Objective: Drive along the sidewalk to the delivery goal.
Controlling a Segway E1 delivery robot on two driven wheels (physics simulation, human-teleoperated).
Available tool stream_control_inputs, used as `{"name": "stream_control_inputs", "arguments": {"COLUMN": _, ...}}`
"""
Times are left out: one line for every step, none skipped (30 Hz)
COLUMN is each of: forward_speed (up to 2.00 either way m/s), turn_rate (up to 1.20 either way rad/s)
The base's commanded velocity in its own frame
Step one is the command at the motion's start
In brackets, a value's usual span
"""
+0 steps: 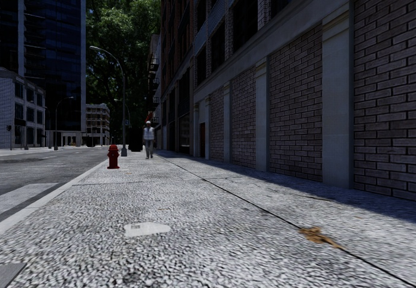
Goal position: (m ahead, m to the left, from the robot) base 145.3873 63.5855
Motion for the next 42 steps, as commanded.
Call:
{"name": "stream_control_inputs", "arguments": {"forward_speed": 0.0, "turn_rate": 0.0}}
{"name": "stream_control_inputs", "arguments": {"forward_speed": 0.0, "turn_rate": 0.0}}
{"name": "stream_control_inputs", "arguments": {"forward_speed": 0.0, "turn_rate": 0.0}}
{"name": "stream_control_inputs", "arguments": {"forward_speed": 0.0, "turn_rate": 0.0}}
{"name": "stream_control_inputs", "arguments": {"forward_speed": 0.0, "turn_rate": 0.0}}
{"name": "stream_control_inputs", "arguments": {"forward_speed": 0.0, "turn_rate": 0.0}}
{"name": "stream_control_inputs", "arguments": {"forward_speed": 0.0, "turn_rate": 0.0}}
{"name": "stream_control_inputs", "arguments": {"forward_speed": 0.0, "turn_rate": 0.0}}
{"name": "stream_control_inputs", "arguments": {"forward_speed": 0.0, "turn_rate": 0.0}}
{"name": "stream_control_inputs", "arguments": {"forward_speed": 0.0, "turn_rate": 0.0}}
{"name": "stream_control_inputs", "arguments": {"forward_speed": 0.0, "turn_rate": 0.0}}
{"name": "stream_control_inputs", "arguments": {"forward_speed": 0.0, "turn_rate": 0.0}}
{"name": "stream_control_inputs", "arguments": {"forward_speed": 0.0, "turn_rate": 0.0}}
{"name": "stream_control_inputs", "arguments": {"forward_speed": 0.0, "turn_rate": 0.0}}
{"name": "stream_control_inputs", "arguments": {"forward_speed": 0.0, "turn_rate": 0.0}}
{"name": "stream_control_inputs", "arguments": {"forward_speed": 0.0, "turn_rate": 0.0}}
{"name": "stream_control_inputs", "arguments": {"forward_speed": 0.0, "turn_rate": 0.0}}
{"name": "stream_control_inputs", "arguments": {"forward_speed": 0.0, "turn_rate": 0.0}}
{"name": "stream_control_inputs", "arguments": {"forward_speed": 0.0, "turn_rate": 0.0}}
{"name": "stream_control_inputs", "arguments": {"forward_speed": 0.0, "turn_rate": 0.0}}
{"name": "stream_control_inputs", "arguments": {"forward_speed": 0.0, "turn_rate": 0.0}}
{"name": "stream_control_inputs", "arguments": {"forward_speed": 0.0, "turn_rate": 0.0}}
{"name": "stream_control_inputs", "arguments": {"forward_speed": 0.0, "turn_rate": 0.0}}
{"name": "stream_control_inputs", "arguments": {"forward_speed": 0.0, "turn_rate": 0.0}}
{"name": "stream_control_inputs", "arguments": {"forward_speed": 0.0, "turn_rate": 0.0}}
{"name": "stream_control_inputs", "arguments": {"forward_speed": 0.0, "turn_rate": 0.0}}
{"name": "stream_control_inputs", "arguments": {"forward_speed": 0.0, "turn_rate": 0.0}}
{"name": "stream_control_inputs", "arguments": {"forward_speed": 0.0, "turn_rate": 0.0}}
{"name": "stream_control_inputs", "arguments": {"forward_speed": 0.0, "turn_rate": 0.0}}
{"name": "stream_control_inputs", "arguments": {"forward_speed": 0.0, "turn_rate": 0.0}}
{"name": "stream_control_inputs", "arguments": {"forward_speed": 0.0, "turn_rate": 0.04}}
{"name": "stream_control_inputs", "arguments": {"forward_speed": 0.0, "turn_rate": 0.24}}
{"name": "stream_control_inputs", "arguments": {"forward_speed": 0.0, "turn_rate": 0.24}}
{"name": "stream_control_inputs", "arguments": {"forward_speed": 0.0, "turn_rate": 0.41}}
{"name": "stream_control_inputs", "arguments": {"forward_speed": 0.0, "turn_rate": 0.53}}
{"name": "stream_control_inputs", "arguments": {"forward_speed": 0.0, "turn_rate": 0.56}}
{"name": "stream_control_inputs", "arguments": {"forward_speed": 0.0, "turn_rate": 0.56}}
{"name": "stream_control_inputs", "arguments": {"forward_speed": 0.0, "turn_rate": 0.56}}
{"name": "stream_control_inputs", "arguments": {"forward_speed": 0.0, "turn_rate": 0.56}}
{"name": "stream_control_inputs", "arguments": {"forward_speed": 0.0, "turn_rate": 0.57}}
{"name": "stream_control_inputs", "arguments": {"forward_speed": 0.0, "turn_rate": 0.57}}
{"name": "stream_control_inputs", "arguments": {"forward_speed": 0.0, "turn_rate": 0.57}}
